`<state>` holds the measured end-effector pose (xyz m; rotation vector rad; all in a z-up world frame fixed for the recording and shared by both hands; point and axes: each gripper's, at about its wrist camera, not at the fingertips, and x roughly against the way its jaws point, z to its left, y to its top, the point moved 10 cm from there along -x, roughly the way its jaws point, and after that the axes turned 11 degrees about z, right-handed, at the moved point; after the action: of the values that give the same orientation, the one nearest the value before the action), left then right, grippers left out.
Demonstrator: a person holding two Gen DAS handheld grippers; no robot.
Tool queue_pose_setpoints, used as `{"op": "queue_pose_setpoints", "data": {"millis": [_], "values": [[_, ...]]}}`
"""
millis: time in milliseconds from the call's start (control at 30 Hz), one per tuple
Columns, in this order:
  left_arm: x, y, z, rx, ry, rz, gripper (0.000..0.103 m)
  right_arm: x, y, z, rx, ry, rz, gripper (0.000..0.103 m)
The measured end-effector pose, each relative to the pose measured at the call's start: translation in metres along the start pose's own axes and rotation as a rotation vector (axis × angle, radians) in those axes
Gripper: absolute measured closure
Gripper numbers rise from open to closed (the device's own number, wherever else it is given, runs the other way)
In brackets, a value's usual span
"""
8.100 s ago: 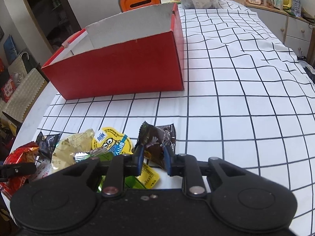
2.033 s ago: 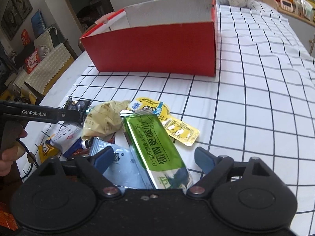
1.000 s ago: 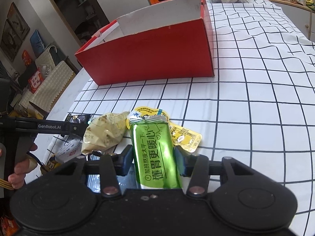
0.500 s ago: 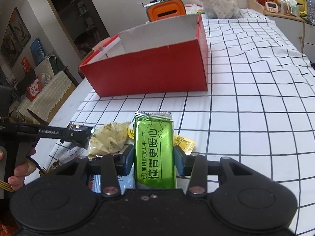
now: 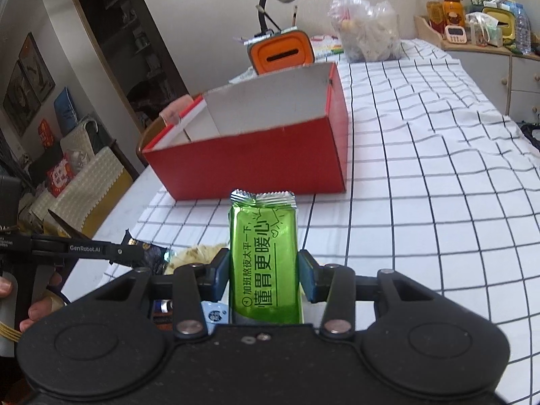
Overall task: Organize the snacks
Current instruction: 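Carry the green packet and black packet over the red box with both tools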
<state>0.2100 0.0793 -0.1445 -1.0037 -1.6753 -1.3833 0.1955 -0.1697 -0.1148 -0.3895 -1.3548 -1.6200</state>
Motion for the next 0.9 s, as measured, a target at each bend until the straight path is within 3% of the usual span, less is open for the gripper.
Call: {"op": "queue_pose_setpoints", "data": {"millis": [467, 900], "values": [[0.058, 0.010, -0.008, -0.008, -0.031, -0.114, 0.072, 0.040, 0.021, 0.022, 0.038, 0.047, -0.109, 0.062], [0.096, 0.078, -0.032, -0.056, 0.026, -0.257, 0.072, 0.054, 0.084, 0.035, 0.111, 0.003, -0.191, 0.062]]}}
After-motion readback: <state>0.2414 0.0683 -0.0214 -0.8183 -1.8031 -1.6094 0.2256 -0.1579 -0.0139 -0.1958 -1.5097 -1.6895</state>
